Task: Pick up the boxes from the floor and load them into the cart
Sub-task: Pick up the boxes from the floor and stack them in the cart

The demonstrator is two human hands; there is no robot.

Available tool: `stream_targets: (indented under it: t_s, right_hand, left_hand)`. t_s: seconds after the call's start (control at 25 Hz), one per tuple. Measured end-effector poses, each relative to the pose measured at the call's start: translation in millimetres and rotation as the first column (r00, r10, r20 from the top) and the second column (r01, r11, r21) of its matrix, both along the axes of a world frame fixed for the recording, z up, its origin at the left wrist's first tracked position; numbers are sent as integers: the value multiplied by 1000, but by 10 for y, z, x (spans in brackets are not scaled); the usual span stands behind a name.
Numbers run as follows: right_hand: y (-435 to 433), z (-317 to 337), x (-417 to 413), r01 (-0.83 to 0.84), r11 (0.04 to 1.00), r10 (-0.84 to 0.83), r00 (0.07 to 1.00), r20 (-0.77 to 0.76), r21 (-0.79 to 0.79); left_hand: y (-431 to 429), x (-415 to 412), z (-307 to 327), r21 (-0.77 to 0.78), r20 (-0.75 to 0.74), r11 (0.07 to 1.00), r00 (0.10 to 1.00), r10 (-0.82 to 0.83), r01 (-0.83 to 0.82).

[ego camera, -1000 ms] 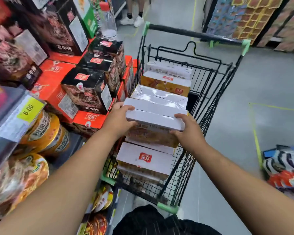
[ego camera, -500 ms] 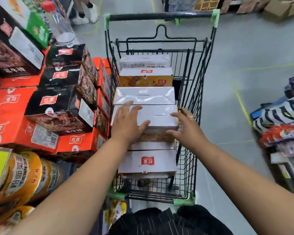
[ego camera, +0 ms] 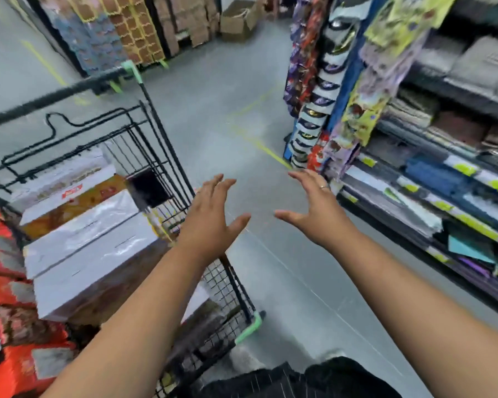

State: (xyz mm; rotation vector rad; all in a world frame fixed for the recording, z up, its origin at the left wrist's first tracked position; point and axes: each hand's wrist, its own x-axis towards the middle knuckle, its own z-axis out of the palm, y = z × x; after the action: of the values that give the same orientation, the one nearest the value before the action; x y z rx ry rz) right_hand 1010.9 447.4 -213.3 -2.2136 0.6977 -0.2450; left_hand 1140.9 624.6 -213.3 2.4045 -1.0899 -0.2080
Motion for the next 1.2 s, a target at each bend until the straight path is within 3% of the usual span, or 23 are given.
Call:
stream_targets:
  t_s: [0.28,0.44,0.8,1.04,1.2]
  right_hand:
    - [-935,284,-1887,354,935,-352,933,71,-26]
    - [-1483,434,-3269,509,860,-504,859,84,-41]
    - [-2183,676,-5638,840,541,-825,538,176,-31]
    - [-2400,600,-6624,954,298,-945,291,148,27]
    - [-2628,673,-7207,996,82,-984,84,159,-22]
  left_hand:
    - [-1465,-1177,289,-5,129,924,917,-378,382]
    - [-2434,-2383,475,-68,134,849,849,-512,523]
    - [-4109,-4612,877,-98,119,502,511,-851,859]
    - [-4991,-5743,770,-131,70,235,246,-967,963]
    - [-5641,-6551,760,-158,21,1,5,-1000,987]
